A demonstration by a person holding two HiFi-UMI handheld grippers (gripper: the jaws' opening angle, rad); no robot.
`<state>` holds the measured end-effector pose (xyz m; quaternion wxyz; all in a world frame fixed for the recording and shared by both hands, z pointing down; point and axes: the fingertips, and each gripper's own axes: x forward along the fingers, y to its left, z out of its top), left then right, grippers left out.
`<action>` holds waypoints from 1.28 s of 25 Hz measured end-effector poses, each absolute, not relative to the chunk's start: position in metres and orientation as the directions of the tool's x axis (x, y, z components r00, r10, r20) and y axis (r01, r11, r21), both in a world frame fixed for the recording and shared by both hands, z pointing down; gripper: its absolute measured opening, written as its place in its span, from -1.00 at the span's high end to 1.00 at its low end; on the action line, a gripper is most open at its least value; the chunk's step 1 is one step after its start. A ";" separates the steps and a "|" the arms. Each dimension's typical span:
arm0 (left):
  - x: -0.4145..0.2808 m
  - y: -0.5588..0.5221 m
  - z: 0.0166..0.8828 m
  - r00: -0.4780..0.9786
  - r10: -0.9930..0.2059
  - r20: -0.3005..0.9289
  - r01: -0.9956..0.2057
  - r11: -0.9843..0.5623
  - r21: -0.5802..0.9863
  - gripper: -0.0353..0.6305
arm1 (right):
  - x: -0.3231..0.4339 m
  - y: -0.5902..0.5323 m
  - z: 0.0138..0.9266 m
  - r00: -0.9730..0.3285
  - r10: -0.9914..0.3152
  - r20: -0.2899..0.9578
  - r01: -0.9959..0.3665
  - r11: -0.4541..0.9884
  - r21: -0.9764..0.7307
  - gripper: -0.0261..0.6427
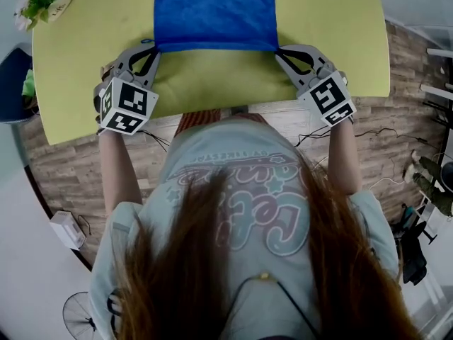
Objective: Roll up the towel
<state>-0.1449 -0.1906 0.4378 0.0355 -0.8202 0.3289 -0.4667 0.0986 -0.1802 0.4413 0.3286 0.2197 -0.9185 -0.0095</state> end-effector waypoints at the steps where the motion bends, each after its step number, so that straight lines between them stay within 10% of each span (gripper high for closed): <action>1: -0.145 -0.194 0.438 0.347 -0.573 0.742 -0.506 -0.781 -0.367 0.82 | 0.099 -0.184 0.440 -0.686 -0.418 0.596 -0.409 0.899 0.159 0.87; 19: -0.149 -0.236 0.461 0.273 -0.600 0.752 -0.473 -0.764 -0.438 0.82 | 0.093 -0.245 0.459 -0.572 -0.519 0.635 -0.516 0.830 0.214 0.83; 32: -0.161 -0.250 0.445 0.272 -0.663 0.697 -0.548 -0.702 -0.455 0.34 | 0.111 -0.257 0.441 -0.590 -0.608 0.531 -0.643 0.752 0.146 0.54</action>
